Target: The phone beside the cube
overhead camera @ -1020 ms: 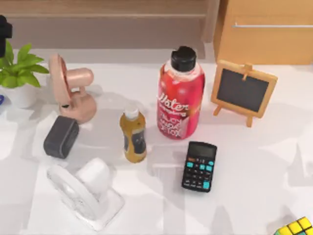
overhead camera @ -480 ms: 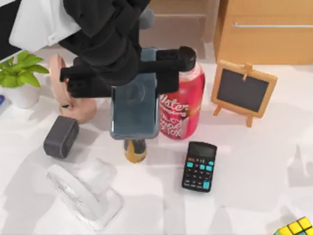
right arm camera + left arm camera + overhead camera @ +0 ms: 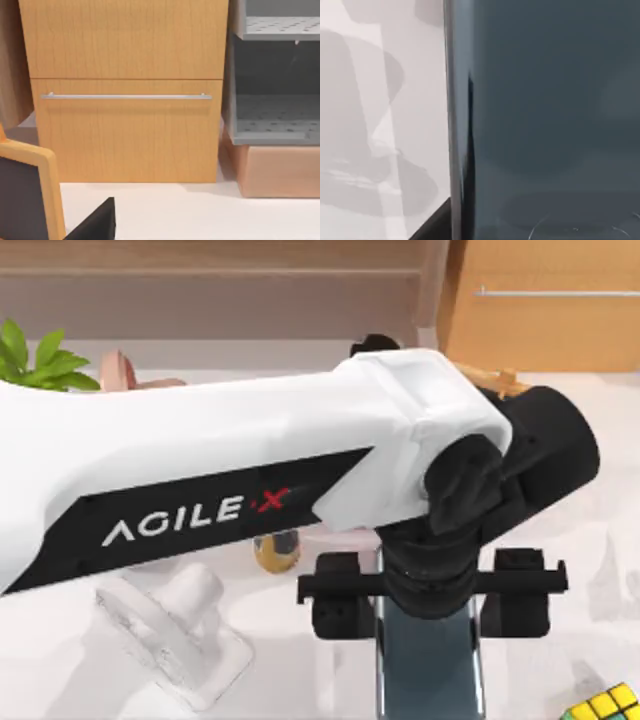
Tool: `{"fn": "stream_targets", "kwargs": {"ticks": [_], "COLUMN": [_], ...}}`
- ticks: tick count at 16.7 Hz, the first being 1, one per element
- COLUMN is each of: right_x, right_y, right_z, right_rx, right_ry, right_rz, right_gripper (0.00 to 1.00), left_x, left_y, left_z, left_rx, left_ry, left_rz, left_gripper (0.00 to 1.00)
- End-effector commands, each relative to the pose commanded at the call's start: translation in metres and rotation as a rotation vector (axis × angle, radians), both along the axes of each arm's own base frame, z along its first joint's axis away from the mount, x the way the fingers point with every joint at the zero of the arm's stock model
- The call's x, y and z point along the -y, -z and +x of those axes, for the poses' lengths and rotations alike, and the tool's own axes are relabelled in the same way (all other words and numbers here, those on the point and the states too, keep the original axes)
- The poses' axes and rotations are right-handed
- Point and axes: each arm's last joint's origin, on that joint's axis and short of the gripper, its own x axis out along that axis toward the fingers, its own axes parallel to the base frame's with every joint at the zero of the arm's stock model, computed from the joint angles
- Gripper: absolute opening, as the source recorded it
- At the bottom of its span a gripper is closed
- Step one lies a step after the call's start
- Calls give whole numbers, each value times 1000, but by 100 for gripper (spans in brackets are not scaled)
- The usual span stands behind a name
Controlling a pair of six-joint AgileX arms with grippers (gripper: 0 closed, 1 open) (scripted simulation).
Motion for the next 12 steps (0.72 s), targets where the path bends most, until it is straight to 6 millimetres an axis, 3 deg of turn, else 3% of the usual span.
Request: {"fn": "stream_targets", "kwargs": {"ticks": [5, 12], "right_x": [0, 0], "right_y": [0, 0], "right_z": [0, 0], "right_rx": [0, 0], "right_ry": [0, 0], "right_rz": [0, 0], "right_gripper": [100, 100], "left_x": [24, 26], "left_y": [38, 42], "left_z": [-36, -39], "left_rx": [-62, -66], "left_ry": [-33, -41], "left_rz": [99, 109], "left_gripper": [0, 0]}}
